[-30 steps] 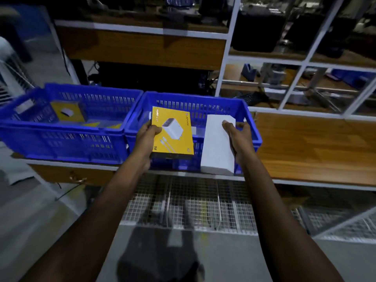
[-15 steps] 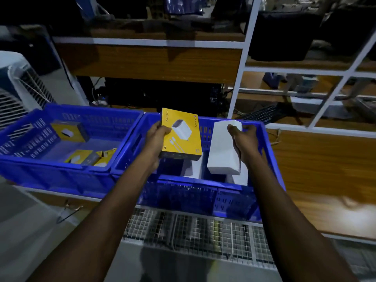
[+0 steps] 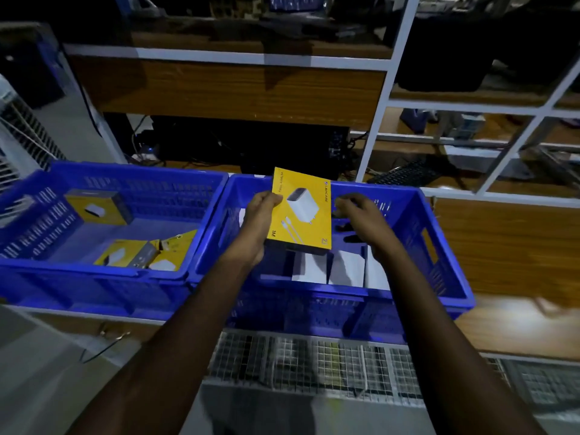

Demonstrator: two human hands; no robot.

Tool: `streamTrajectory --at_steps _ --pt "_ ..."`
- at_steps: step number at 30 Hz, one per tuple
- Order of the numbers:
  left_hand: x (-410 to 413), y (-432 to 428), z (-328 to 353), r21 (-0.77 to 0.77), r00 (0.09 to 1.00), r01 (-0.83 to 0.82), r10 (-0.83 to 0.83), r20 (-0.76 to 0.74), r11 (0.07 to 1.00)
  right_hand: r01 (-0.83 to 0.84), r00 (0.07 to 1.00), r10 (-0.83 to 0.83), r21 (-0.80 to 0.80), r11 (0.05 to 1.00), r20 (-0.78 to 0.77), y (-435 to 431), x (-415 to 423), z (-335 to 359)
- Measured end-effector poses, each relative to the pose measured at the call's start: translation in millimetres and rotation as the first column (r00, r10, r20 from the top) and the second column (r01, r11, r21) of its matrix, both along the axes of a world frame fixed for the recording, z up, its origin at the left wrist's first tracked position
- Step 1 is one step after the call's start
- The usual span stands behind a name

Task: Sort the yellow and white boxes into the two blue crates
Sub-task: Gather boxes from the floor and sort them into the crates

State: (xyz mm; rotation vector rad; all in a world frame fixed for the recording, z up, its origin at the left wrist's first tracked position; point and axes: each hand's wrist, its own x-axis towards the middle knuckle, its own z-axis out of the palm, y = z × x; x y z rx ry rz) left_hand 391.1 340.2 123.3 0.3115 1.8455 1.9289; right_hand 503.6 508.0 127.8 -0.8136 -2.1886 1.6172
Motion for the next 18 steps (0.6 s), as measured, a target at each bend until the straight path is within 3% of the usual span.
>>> streamTrajectory --at_steps 3,6,9,14,18 --pt "-11.2 -17.2 8.1 0.019 0.999 0.013 -0.012 -0.032 1.0 -0.044 0.998 0.047 0.062 0.997 -0.041 -40.6 -19.5 8.6" --pt "-28.1 -46.6 19.1 0.034 0.996 0.044 -0.041 -0.074 0.998 0.014 0.996 -0.004 0.115 0.993 -0.091 -82.6 -45.9 12.5" --pt "-57.3 -82.4 27.8 0.056 0.997 0.072 -0.07 -0.024 0.996 0.018 0.995 0.006 0.235 0.972 -0.1 -129.0 -79.3 20.0" --pt "-98.6 -155.0 41.0 0.143 0.984 0.159 -0.145 -0.101 0.977 -0.106 0.981 0.091 -0.08 0.991 -0.172 -211.9 -139.6 37.7" --pt "-135.3 -199.6 41.2 0.141 0.975 0.201 -0.184 -0.128 0.969 -0.338 0.916 0.265 -0.221 0.915 -0.301 -267.1 -181.9 41.3"
